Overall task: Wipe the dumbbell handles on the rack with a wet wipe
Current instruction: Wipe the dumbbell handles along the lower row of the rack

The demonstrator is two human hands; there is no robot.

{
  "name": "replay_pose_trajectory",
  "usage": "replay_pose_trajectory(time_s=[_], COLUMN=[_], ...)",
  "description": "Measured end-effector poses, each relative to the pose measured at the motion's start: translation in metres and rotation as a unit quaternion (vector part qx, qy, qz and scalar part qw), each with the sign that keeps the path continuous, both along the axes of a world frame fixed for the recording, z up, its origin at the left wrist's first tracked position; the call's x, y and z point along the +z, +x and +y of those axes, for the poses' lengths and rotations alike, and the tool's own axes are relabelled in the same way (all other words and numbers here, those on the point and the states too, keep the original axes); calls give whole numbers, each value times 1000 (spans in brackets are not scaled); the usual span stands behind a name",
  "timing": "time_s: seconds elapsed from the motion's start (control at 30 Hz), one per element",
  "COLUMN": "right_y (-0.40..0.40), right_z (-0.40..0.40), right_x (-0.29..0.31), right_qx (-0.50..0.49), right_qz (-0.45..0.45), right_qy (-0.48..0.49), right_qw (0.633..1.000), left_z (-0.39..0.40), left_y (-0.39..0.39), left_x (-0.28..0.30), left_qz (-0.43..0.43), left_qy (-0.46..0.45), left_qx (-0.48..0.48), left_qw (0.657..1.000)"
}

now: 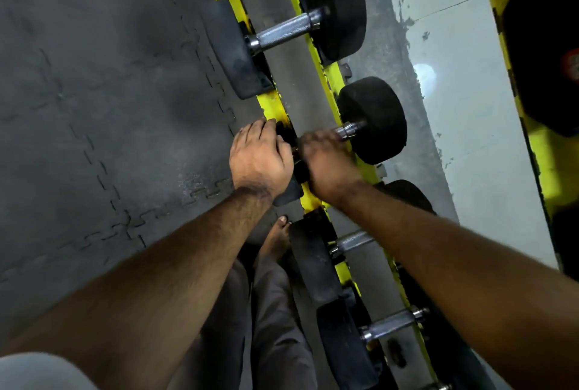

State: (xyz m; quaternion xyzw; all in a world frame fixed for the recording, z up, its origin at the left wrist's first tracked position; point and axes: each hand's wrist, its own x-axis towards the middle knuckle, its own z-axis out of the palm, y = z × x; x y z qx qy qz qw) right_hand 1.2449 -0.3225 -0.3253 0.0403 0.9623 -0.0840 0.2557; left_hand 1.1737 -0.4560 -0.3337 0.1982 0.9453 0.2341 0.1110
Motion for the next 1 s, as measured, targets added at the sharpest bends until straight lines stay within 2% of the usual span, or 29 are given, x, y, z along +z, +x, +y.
replay_pose_trajectory(time_s=[0.1,0.2,0.27,0.37,0.4,0.47,0.53,0.6,0.7,0.8,0.87,0.93,1.0], right_y=[0,7,15,26,27,31,35,35,39,39,36,38,44], right_z=[-3,27,11,-18,-11,12,15,-9,-13,2,-7,-7,7], right_x=[0,10,11,1,0,-1,2,1,-1,2,0,-3,-2], right_qx=[56,4,-20,34,41,12,-72,-102,-69,-149,-179,-141,-126], right_qz=[7,14,7,22,31,22,24,33,36,20,30,49,55], right_qy=[-70,-8,32,-26,-19,42,89,72,39,66,34,-7,1], right_qw=[996,1000,999,999,998,999,993,992,996,986,983,989,990], left_z=[1,1,0,1,1,0,0,0,0,0,0,0,-1], left_y=[0,-1,-1,-2,-2,-1,-2,-2,-2,-2,-3,-3,-3], left_x=[-1,-3,-2,-3,-3,-5,-6,-4,-3,-4,-4,-4,-5], left_qz=[5,5,4,2,2,4,1,0,-1,-6,-6,-3,1], left_qy=[6,12,9,7,8,10,10,6,5,2,1,3,6], left_qx=[4,6,3,-2,-3,-2,-3,-5,-10,-13,-11,-14,-16], left_qw=[1000,1000,1000,1000,1000,1000,1000,1000,1000,1000,1000,1000,1000])
